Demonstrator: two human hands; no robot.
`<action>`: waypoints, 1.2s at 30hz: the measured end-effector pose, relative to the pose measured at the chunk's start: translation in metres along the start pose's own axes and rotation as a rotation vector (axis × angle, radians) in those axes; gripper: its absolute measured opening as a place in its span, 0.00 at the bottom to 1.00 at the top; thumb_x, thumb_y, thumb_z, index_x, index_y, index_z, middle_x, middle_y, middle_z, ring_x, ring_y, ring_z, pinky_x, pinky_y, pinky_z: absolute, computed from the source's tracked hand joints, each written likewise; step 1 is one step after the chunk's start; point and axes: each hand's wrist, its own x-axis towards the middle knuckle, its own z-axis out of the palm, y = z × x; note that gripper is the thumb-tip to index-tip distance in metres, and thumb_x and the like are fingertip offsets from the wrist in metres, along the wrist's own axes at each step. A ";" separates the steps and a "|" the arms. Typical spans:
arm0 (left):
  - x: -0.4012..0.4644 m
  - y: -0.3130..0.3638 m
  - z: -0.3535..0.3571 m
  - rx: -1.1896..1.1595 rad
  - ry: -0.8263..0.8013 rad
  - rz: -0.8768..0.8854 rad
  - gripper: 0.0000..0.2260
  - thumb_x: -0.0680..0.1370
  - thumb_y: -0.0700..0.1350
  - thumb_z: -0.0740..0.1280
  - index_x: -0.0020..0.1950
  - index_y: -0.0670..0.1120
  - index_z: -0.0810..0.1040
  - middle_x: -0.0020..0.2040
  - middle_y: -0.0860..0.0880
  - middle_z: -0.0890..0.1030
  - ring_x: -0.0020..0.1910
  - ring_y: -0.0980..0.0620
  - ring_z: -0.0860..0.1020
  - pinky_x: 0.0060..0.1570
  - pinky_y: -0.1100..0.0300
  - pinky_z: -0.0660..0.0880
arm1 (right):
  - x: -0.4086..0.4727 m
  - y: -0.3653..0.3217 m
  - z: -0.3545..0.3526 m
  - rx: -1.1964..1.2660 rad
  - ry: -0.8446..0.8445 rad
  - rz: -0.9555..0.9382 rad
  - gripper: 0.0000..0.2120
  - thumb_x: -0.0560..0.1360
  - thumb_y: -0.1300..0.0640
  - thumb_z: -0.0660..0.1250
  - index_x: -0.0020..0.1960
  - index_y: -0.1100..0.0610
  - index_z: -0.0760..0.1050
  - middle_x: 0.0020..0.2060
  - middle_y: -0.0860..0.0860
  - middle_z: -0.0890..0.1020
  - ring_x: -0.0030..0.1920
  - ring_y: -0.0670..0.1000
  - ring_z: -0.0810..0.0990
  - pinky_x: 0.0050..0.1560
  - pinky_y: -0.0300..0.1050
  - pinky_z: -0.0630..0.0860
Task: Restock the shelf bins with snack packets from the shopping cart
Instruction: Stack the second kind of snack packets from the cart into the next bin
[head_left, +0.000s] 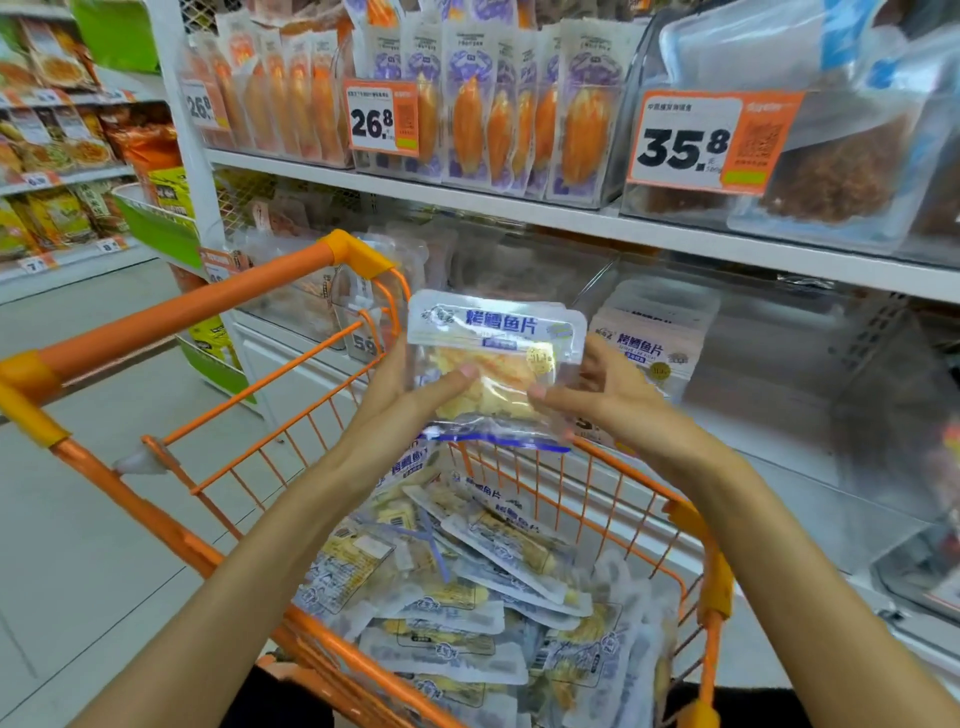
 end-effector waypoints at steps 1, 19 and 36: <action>0.009 0.006 0.008 0.020 -0.054 0.054 0.27 0.76 0.53 0.69 0.72 0.52 0.64 0.67 0.57 0.72 0.66 0.59 0.71 0.60 0.63 0.70 | 0.000 0.003 -0.009 -0.002 0.091 -0.031 0.28 0.71 0.57 0.73 0.67 0.50 0.66 0.57 0.43 0.78 0.57 0.44 0.77 0.59 0.41 0.74; 0.145 0.019 0.110 0.935 -0.187 0.446 0.28 0.66 0.61 0.75 0.59 0.53 0.69 0.56 0.51 0.81 0.54 0.45 0.79 0.48 0.53 0.74 | 0.012 0.059 -0.091 -0.558 0.749 -0.078 0.19 0.71 0.55 0.74 0.57 0.56 0.69 0.55 0.51 0.80 0.52 0.54 0.79 0.51 0.58 0.78; 0.171 -0.007 0.166 1.780 -0.223 0.530 0.33 0.68 0.66 0.69 0.66 0.48 0.71 0.61 0.49 0.78 0.65 0.47 0.69 0.64 0.52 0.59 | 0.061 0.086 -0.109 -0.860 0.425 0.612 0.24 0.71 0.44 0.71 0.60 0.59 0.73 0.52 0.55 0.80 0.52 0.58 0.80 0.47 0.48 0.75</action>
